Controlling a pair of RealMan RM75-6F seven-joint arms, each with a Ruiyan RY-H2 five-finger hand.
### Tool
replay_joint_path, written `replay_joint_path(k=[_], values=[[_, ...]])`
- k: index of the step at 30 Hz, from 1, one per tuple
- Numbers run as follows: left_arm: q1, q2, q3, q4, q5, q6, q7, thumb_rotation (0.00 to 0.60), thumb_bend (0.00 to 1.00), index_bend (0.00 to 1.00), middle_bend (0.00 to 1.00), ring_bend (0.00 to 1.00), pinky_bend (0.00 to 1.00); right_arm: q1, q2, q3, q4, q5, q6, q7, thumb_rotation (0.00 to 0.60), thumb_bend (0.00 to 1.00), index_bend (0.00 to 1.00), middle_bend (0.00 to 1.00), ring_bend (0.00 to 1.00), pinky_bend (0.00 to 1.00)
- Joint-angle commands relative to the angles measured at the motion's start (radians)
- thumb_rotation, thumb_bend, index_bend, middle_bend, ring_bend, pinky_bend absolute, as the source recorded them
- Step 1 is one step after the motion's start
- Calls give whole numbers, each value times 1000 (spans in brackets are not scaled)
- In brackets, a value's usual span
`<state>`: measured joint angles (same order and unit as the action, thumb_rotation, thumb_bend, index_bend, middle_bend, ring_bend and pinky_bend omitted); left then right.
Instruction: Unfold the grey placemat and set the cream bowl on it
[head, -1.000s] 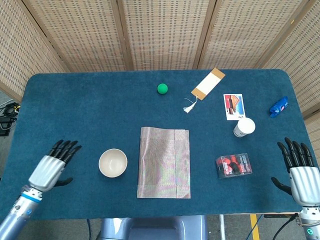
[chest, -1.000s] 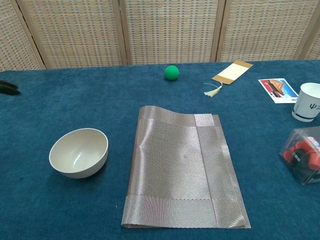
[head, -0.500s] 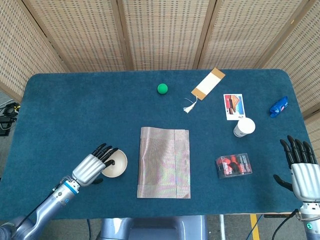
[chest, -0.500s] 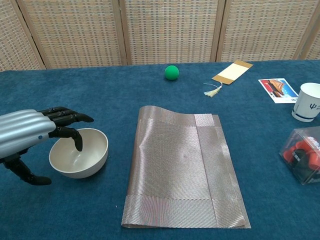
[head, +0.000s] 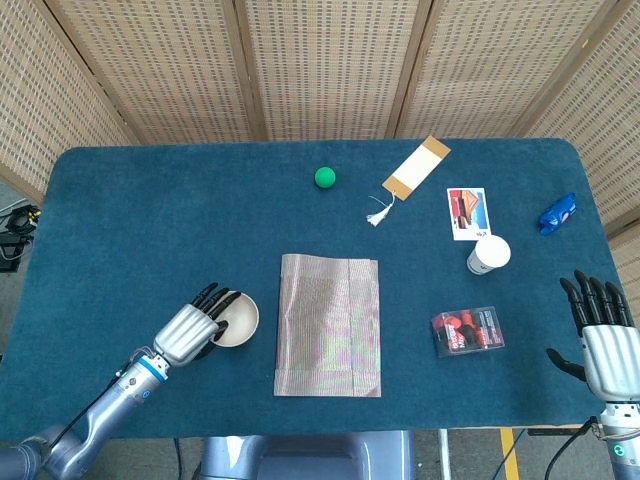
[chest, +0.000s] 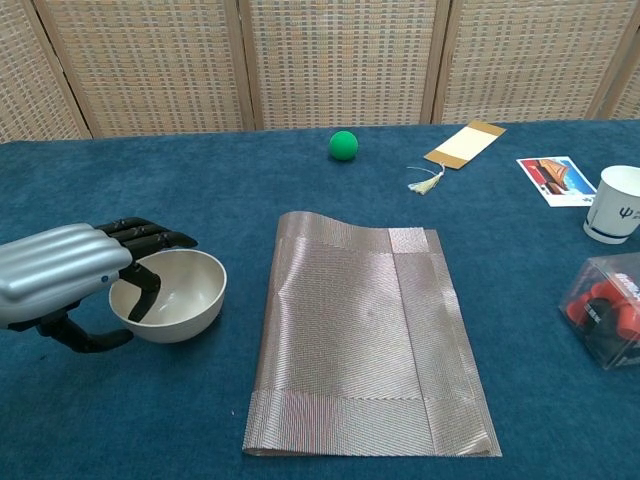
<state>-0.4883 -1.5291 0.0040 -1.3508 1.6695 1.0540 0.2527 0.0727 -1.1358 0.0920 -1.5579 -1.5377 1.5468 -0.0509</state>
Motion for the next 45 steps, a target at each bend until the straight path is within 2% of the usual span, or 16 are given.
replay_joint_path(k=[1, 8, 11, 14, 19, 27, 36, 37, 39, 41, 43, 45], values=[[-6, -2, -9, 14, -13, 11, -18, 600, 376, 615, 0, 0, 0, 1, 0, -1, 0, -1, -1, 0, 600, 0, 0, 0, 0, 0], [-19, 14, -46, 32, -45, 32, -38, 600, 376, 616, 0, 0, 0, 1, -1, -3, 0, -2, -1, -3, 600, 0, 0, 0, 0, 0], [-36, 24, -84, 60, -84, 25, -51, 600, 376, 617, 0, 0, 0, 2, -1, -3, 1, -1, -4, -6, 600, 0, 0, 0, 0, 0], [-94, 31, -175, 156, -200, -64, -121, 600, 377, 618, 0, 0, 0, 5, -6, -3, 3, 4, -12, -15, 600, 0, 0, 0, 0, 0], [-170, -5, -229, 319, -301, -194, -227, 600, 377, 617, 0, 0, 0, 11, -14, -2, 5, 11, -21, -35, 600, 0, 0, 0, 0, 0], [-225, -97, -244, 572, -376, -301, -336, 600, 386, 617, 0, 0, 0, 19, -28, 3, 16, 32, -40, -61, 600, 0, 0, 0, 0, 0], [-238, -154, -209, 689, -363, -331, -416, 600, 384, 610, 0, 0, 0, 23, -34, 4, 20, 39, -47, -67, 600, 0, 0, 0, 0, 0], [-238, -158, -205, 697, -362, -333, -423, 600, 373, 587, 0, 0, 0, 23, -34, 4, 20, 40, -47, -67, 600, 0, 0, 0, 0, 0], [-237, -165, -198, 709, -358, -335, -436, 600, 266, 461, 0, 0, 0, 23, -33, 3, 21, 40, -47, -66, 600, 0, 0, 0, 0, 0], [-236, -167, -193, 716, -356, -333, -447, 600, 103, 225, 0, 0, 0, 23, -33, 3, 21, 41, -47, -65, 600, 0, 0, 0, 0, 0], [-232, -161, -190, 709, -349, -323, -473, 600, 17, 35, 0, 0, 0, 22, -32, 3, 20, 42, -47, -63, 600, 0, 0, 0, 0, 0], [-223, -138, -186, 681, -330, -285, -522, 600, 3, 0, 0, 0, 0, 22, -31, 4, 19, 43, -47, -59, 600, 0, 0, 0, 0, 0]])
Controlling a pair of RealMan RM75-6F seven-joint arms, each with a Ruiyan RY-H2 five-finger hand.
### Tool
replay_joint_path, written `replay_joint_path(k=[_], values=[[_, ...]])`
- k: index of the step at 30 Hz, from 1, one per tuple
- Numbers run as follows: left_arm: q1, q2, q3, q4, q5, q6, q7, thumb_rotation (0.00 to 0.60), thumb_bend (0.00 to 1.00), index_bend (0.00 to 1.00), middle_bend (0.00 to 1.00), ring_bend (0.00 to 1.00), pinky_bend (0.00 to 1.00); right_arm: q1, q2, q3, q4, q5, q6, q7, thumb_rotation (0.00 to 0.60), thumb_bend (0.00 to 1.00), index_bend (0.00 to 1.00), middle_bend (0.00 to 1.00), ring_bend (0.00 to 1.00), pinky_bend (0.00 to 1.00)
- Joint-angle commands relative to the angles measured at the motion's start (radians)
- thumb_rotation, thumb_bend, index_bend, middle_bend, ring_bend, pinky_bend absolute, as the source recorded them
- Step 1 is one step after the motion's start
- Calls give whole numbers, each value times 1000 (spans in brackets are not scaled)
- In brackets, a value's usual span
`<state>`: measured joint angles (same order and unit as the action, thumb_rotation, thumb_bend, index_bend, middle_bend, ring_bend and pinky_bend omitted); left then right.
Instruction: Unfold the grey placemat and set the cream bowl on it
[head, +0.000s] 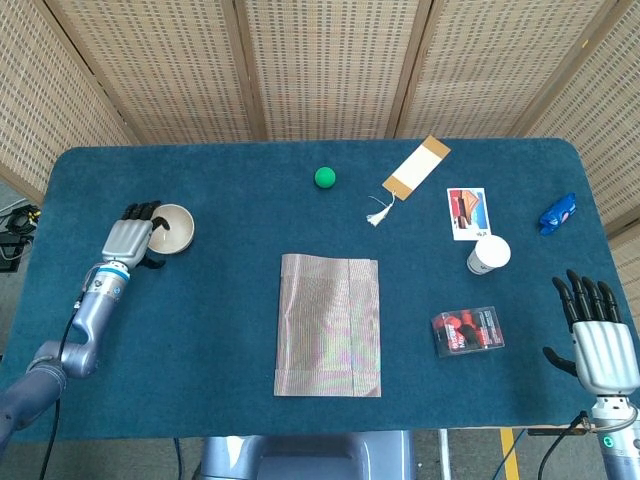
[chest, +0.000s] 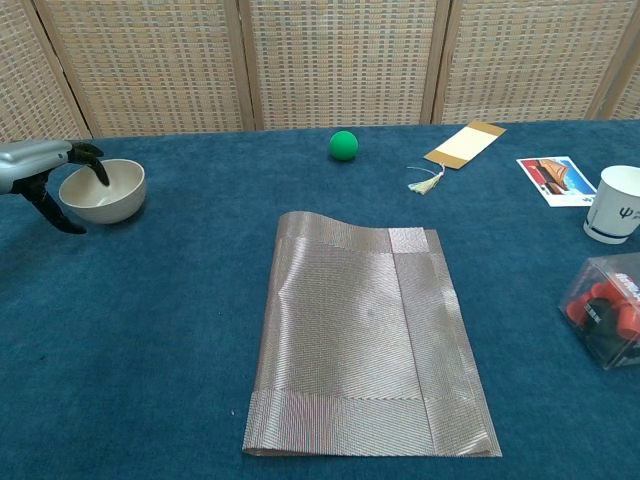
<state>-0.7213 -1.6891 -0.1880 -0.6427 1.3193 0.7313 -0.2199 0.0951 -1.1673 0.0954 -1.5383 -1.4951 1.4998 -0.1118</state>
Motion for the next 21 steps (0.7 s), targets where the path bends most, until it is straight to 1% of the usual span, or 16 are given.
replay_joint_path(k=[1, 4, 7, 9, 10, 12, 14, 16, 17, 18, 21], values=[[16, 36, 9, -43, 32, 64, -72, 600, 0, 0, 0, 0, 0, 0, 2, 1, -2, 1, 0, 4, 600, 0, 0, 0, 0, 0], [34, 77, 13, -85, 67, 144, -132, 600, 0, 0, 0, 0, 0, 0, 4, 0, -5, -1, 1, 9, 600, 0, 0, 0, 0, 0], [60, 143, 22, -158, 119, 260, -222, 600, 0, 0, 0, 0, 0, 0, 6, 0, -6, -2, 1, 11, 600, 0, 0, 0, 0, 0], [78, 200, 38, -226, 179, 361, -269, 600, 0, 0, 0, 0, 0, 1, 7, 0, -6, -1, 0, 13, 600, 0, 0, 0, 0, 0], [81, 216, 45, -246, 197, 384, -276, 600, 0, 0, 0, 0, 0, 1, 8, 1, -6, 0, 0, 13, 600, 0, 0, 0, 0, 0], [83, 263, 70, -322, 262, 452, -278, 600, 0, 0, 0, 0, 0, 1, 8, 2, -7, 1, 2, 15, 600, 0, 0, 0, 0, 0], [76, 296, 88, -390, 308, 483, -255, 600, 0, 0, 0, 0, 0, 1, 10, 4, -9, 1, 4, 15, 600, 0, 0, 0, 0, 0], [58, 325, 108, -471, 356, 491, -200, 600, 0, 0, 0, 0, 0, 0, 11, 5, -11, 2, 7, 15, 600, 0, 0, 0, 0, 0], [48, 335, 115, -509, 373, 485, -170, 600, 0, 0, 0, 0, 0, 0, 11, 5, -12, 3, 7, 15, 600, 0, 0, 0, 0, 0], [20, 340, 130, -569, 414, 467, -115, 600, 0, 0, 0, 0, 0, 0, 12, 7, -12, 5, 7, 16, 600, 0, 0, 0, 0, 0], [-13, 342, 138, -646, 434, 419, -30, 600, 0, 0, 0, 0, 0, 0, 13, 10, -12, 11, 6, 19, 600, 0, 0, 0, 0, 0]])
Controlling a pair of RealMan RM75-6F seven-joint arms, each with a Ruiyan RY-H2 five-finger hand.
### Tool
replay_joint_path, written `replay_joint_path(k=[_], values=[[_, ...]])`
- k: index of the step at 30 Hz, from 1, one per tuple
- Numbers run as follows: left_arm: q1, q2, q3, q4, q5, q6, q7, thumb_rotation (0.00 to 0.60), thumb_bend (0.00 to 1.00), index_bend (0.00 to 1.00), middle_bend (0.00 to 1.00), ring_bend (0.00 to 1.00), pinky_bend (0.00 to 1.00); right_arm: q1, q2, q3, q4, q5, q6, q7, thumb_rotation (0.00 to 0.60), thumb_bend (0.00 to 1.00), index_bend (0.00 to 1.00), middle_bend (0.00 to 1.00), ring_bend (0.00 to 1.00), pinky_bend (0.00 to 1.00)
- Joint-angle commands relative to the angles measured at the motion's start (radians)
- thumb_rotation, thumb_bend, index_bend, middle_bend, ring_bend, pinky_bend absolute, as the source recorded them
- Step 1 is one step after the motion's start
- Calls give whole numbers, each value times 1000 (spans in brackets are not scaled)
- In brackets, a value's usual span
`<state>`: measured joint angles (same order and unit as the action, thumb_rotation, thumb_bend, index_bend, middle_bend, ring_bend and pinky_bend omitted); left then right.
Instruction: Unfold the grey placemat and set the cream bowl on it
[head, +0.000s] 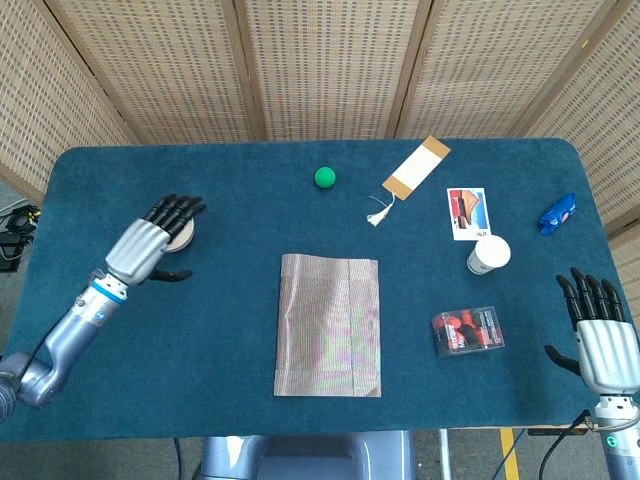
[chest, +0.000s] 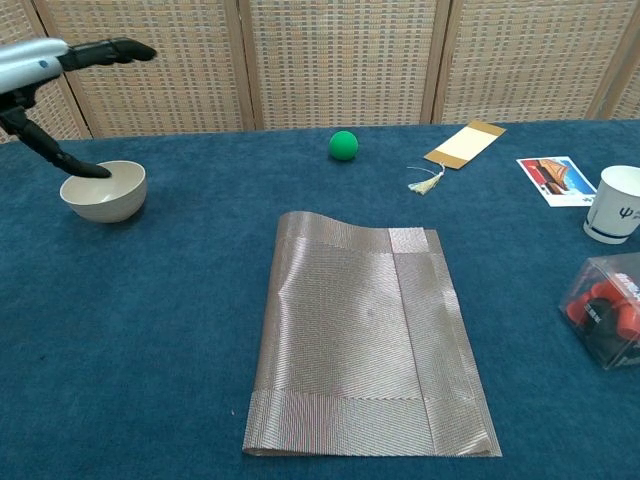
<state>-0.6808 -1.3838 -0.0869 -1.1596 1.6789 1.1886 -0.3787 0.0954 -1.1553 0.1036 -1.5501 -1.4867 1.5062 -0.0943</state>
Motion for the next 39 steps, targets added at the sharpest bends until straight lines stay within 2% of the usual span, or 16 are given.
replay_joint_path(k=[1, 6, 10, 16, 20, 27, 39], values=[[-62, 34, 38, -147, 78, -53, 151, 600, 0, 0, 0, 0, 0, 0, 1, 2, 1, 5, -1, 3, 600, 0, 0, 0, 0, 0], [-138, -17, 41, -240, 95, -173, 278, 600, 4, 10, 0, 0, 0, 1, 4, 10, 7, 23, -7, 13, 600, 0, 0, 0, 0, 0], [-199, -78, 32, -269, 89, -265, 349, 600, 88, 160, 0, 0, 0, 2, 5, 16, 15, 39, -15, 21, 600, 0, 0, 0, 0, 0], [-305, -182, 31, -276, 104, -395, 425, 600, 237, 283, 0, 0, 0, 9, 0, 26, 36, 76, -44, 23, 600, 0, 0, 0, 0, 0], [-351, -235, 34, -250, 118, -416, 420, 600, 266, 322, 0, 0, 0, 13, -5, 30, 49, 93, -55, 22, 600, 0, 0, 0, 0, 0], [-437, -302, 52, -193, 166, -436, 411, 600, 296, 318, 0, 0, 0, 13, -9, 35, 63, 110, -60, 18, 600, 0, 0, 0, 0, 0], [-518, -407, 68, -118, 192, -467, 487, 600, 330, 317, 0, 0, 0, 13, -10, 39, 67, 118, -61, 17, 600, 0, 0, 0, 0, 0]])
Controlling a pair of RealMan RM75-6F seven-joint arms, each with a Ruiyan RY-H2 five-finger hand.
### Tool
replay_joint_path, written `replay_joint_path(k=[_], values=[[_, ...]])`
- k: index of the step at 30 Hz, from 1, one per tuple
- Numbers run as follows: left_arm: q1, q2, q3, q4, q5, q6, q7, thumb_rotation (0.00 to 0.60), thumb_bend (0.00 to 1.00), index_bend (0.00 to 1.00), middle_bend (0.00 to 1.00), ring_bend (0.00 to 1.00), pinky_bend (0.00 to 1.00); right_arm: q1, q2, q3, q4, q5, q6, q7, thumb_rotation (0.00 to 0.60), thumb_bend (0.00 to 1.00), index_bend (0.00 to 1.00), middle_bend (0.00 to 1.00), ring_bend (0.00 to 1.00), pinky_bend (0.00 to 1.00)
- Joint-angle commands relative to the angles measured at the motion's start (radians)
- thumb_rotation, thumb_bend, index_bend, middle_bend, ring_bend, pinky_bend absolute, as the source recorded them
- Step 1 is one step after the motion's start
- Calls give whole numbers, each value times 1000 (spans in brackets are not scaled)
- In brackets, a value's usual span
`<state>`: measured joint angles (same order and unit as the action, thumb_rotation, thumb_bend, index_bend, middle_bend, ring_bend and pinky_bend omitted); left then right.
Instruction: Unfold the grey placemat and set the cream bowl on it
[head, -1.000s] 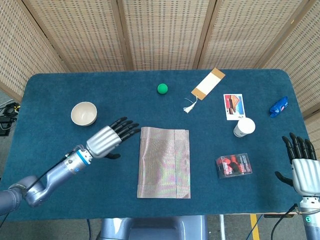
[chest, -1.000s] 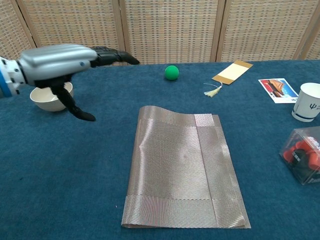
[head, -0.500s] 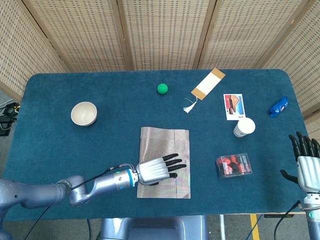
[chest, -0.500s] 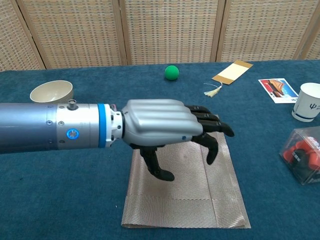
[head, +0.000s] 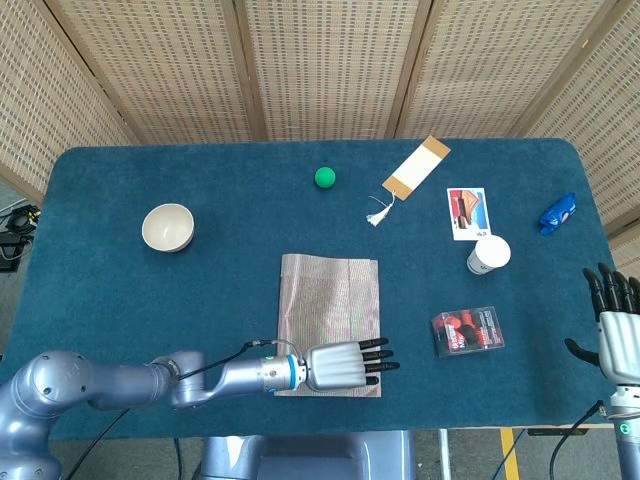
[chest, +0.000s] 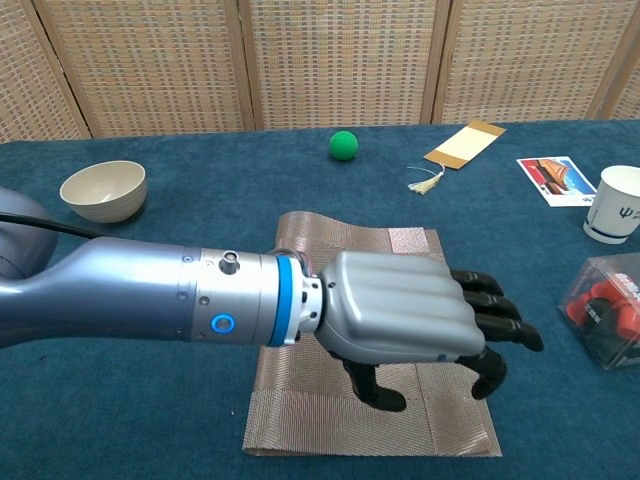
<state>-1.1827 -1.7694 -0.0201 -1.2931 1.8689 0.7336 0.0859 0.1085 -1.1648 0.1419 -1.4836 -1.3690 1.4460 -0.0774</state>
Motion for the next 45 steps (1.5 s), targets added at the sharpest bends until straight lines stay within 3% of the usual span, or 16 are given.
replay_joint_path(k=[1, 30, 45], values=[[-21, -29, 1, 20, 0, -18, 30, 600, 335, 317, 0, 0, 0, 0, 0, 1, 1, 1, -1, 1, 600, 0, 0, 0, 0, 0], [-70, -173, -18, 102, -129, -111, 216, 600, 357, 331, 0, 0, 0, 2, -3, 6, 20, 22, -13, 5, 600, 0, 0, 0, 0, 0], [-72, -185, -10, 119, -159, -102, 230, 600, 399, 457, 0, 0, 0, 3, -3, 7, 22, 24, -13, 8, 600, 0, 0, 0, 0, 0]])
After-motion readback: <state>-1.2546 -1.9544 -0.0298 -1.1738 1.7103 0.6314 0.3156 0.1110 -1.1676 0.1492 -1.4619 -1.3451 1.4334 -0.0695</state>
